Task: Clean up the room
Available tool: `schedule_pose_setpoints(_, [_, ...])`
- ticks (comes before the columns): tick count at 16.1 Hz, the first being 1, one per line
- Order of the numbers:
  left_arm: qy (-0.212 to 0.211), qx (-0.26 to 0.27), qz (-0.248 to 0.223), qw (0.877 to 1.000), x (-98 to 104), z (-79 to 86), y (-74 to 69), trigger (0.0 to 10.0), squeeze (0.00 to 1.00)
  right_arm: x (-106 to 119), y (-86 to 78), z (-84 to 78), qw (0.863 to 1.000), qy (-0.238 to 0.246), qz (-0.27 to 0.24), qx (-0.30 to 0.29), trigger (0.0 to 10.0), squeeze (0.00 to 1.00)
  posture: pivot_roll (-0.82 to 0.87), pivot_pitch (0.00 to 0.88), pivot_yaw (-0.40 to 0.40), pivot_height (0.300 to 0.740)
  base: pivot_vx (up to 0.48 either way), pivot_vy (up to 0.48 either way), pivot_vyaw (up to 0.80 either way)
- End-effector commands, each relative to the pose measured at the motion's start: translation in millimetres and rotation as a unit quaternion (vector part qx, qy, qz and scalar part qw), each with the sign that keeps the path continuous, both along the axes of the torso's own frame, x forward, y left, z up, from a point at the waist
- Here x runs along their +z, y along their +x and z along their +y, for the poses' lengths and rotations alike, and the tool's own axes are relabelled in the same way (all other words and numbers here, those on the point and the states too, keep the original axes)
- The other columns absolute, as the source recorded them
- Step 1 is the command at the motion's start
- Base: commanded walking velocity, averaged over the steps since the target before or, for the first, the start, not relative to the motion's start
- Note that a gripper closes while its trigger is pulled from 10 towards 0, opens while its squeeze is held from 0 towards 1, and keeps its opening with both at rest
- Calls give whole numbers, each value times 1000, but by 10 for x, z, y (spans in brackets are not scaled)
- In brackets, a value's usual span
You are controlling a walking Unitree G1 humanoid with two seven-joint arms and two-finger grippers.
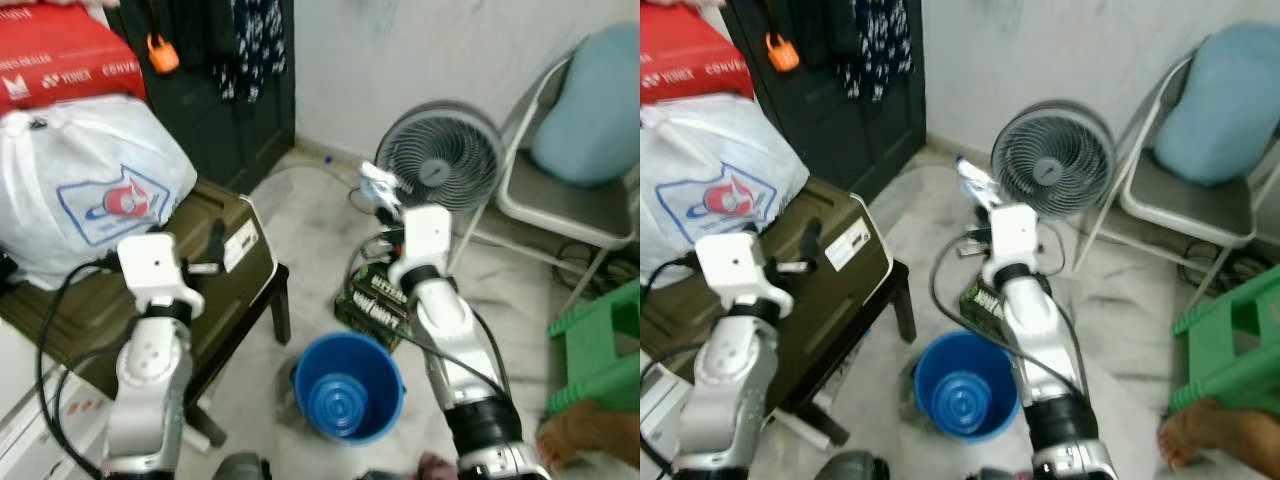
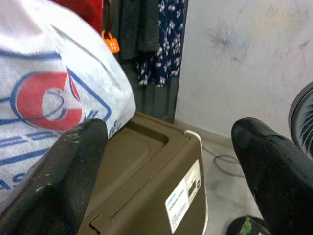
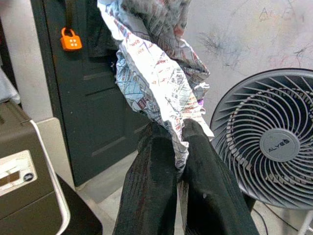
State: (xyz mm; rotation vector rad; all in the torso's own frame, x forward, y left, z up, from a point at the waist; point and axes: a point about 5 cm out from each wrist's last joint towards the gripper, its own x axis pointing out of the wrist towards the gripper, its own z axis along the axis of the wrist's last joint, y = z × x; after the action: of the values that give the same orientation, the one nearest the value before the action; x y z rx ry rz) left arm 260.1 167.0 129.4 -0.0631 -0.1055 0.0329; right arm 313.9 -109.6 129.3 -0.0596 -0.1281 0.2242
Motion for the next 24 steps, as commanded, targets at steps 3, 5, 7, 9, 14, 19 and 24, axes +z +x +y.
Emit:
schedule_pose_setpoints(3, [9,-28,8,1000,0,-20,74,10000,0,-50,76,-147,998,-18,16,-52,10000,0,36,38,-16,740,0,0,0])
schedule_pose_setpoints(5, [23,-65,-7,998,61,-42,82,10000,0,-101,115,-222,994,-21,46,-98,10000,0,37,28,-13,740,0,0,0])
schedule_pose_setpoints(7, [20,-74,-4,997,55,-37,78,10000,0,-127,98,-239,993,-14,51,-109,10000,0,26,31,3,740,0,0,-800])
schedule_pose_setpoints(9, [37,-103,1,994,36,-51,30,10000,0,-191,59,-273,990,-9,66,-126,10000,0,27,49,3,740,0,0,-800])
schedule_pose_setpoints(14, [112,-233,35,965,-128,-138,-289,10000,0,-518,-29,-366,975,0,154,-159,10000,0,70,86,11,740,0,0,-160])
schedule_pose_setpoints(19, [149,-291,43,944,-128,-177,-444,10000,0,-688,-51,-362,961,22,201,-189,10000,0,100,145,48,740,0,0,0])
schedule_pose_setpoints(24, [142,-242,59,958,-51,-52,-646,10000,0,-912,-44,-251,945,50,252,-204,10000,0,194,207,79,740,0,0,0])
